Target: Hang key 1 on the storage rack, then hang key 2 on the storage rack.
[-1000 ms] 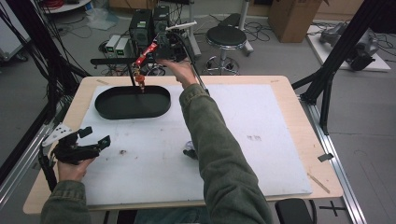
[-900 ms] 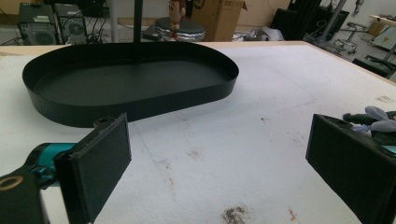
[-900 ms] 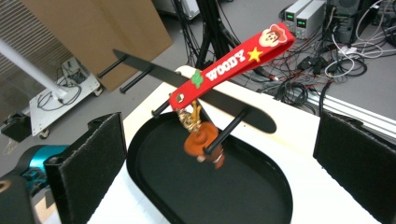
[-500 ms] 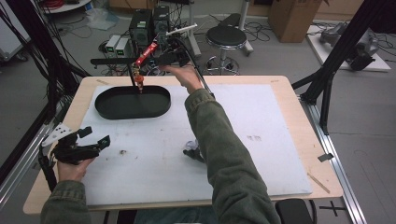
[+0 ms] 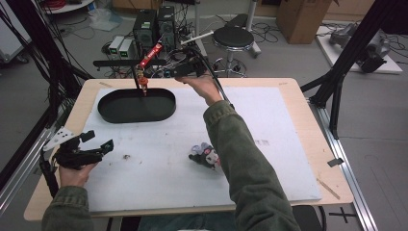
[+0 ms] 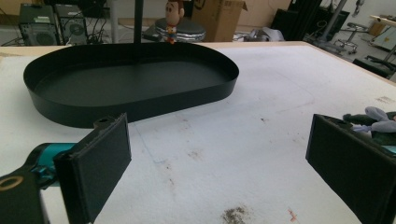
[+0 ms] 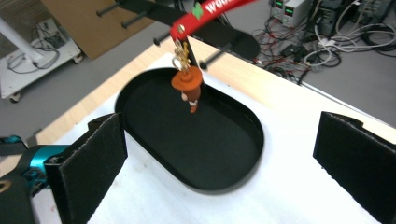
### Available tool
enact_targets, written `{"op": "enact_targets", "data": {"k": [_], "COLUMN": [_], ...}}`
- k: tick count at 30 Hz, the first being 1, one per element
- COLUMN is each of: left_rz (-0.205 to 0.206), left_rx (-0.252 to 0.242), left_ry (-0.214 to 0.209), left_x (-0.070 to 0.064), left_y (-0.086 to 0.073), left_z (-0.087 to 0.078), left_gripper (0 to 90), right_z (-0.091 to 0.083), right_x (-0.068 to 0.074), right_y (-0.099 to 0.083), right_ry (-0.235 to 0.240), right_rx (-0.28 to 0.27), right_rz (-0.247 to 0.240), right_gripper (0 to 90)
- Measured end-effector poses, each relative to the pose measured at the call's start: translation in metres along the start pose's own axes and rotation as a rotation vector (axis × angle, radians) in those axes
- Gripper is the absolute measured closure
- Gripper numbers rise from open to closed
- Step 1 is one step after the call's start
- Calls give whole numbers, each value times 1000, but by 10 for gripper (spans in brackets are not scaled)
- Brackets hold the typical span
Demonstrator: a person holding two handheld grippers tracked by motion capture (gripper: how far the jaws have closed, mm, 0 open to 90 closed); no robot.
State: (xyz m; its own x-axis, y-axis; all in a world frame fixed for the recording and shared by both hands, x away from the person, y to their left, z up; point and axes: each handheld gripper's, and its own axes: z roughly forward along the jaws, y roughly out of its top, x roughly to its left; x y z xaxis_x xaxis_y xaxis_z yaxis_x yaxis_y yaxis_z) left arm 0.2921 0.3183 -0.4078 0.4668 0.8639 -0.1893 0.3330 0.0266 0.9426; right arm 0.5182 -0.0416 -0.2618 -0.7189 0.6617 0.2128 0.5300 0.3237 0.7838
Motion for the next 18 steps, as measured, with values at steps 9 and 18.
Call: {"op": "enact_targets", "data": {"k": [9, 18], "left_rz": [3, 10], "left_rx": [4, 14], "left_ry": [2, 6], "left_x": [-1, -1], "left_y": [0, 0], "left_z": [0, 0], "left_gripper": [70, 70], "right_z": [-19, -36], "right_x": [-1, 4], "right_y": [-31, -58], "right_ry": [-19, -36], "right_rx": [34, 70], "right_rz": [-29, -67], "right_gripper": [19, 19]}}
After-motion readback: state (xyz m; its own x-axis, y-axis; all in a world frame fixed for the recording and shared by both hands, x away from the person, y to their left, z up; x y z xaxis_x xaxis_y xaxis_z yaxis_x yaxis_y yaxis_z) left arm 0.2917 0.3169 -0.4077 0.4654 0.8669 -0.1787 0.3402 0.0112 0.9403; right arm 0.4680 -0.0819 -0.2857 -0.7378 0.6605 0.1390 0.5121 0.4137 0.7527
